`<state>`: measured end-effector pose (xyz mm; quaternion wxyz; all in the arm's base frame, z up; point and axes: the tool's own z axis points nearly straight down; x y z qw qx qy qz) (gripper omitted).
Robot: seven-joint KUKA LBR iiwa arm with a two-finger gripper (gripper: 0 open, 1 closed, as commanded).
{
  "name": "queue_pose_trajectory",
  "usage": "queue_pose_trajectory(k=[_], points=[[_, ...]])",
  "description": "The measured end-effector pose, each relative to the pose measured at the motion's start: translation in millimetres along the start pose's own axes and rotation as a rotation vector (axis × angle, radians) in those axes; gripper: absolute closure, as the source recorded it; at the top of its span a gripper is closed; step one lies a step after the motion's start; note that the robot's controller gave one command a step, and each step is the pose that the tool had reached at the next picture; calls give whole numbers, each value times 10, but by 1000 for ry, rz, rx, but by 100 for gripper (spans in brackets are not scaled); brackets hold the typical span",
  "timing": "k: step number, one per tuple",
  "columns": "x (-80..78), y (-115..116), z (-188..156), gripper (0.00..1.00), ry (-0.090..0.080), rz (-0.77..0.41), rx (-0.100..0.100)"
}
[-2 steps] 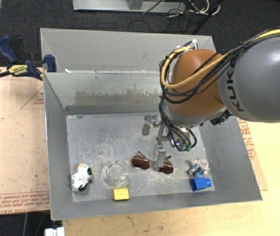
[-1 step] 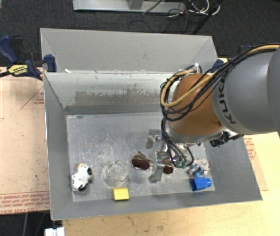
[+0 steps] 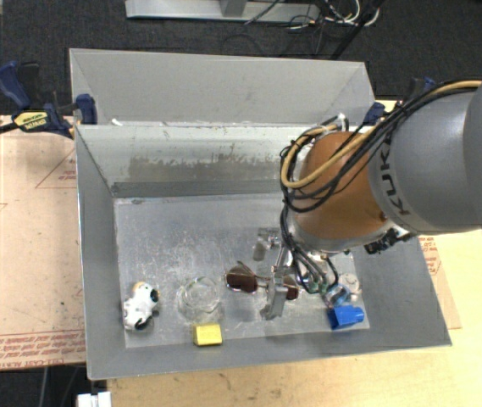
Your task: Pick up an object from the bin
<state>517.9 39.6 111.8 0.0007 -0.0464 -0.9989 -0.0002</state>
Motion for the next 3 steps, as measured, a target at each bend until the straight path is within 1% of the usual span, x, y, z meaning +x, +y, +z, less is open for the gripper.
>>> queue_pose_trajectory(k=[1,2,3], points=[[118,60,-66,0,-1,112,-1],[127,109,394,0,-3,111,-1],[242,69,418,100,-2,136,-1]])
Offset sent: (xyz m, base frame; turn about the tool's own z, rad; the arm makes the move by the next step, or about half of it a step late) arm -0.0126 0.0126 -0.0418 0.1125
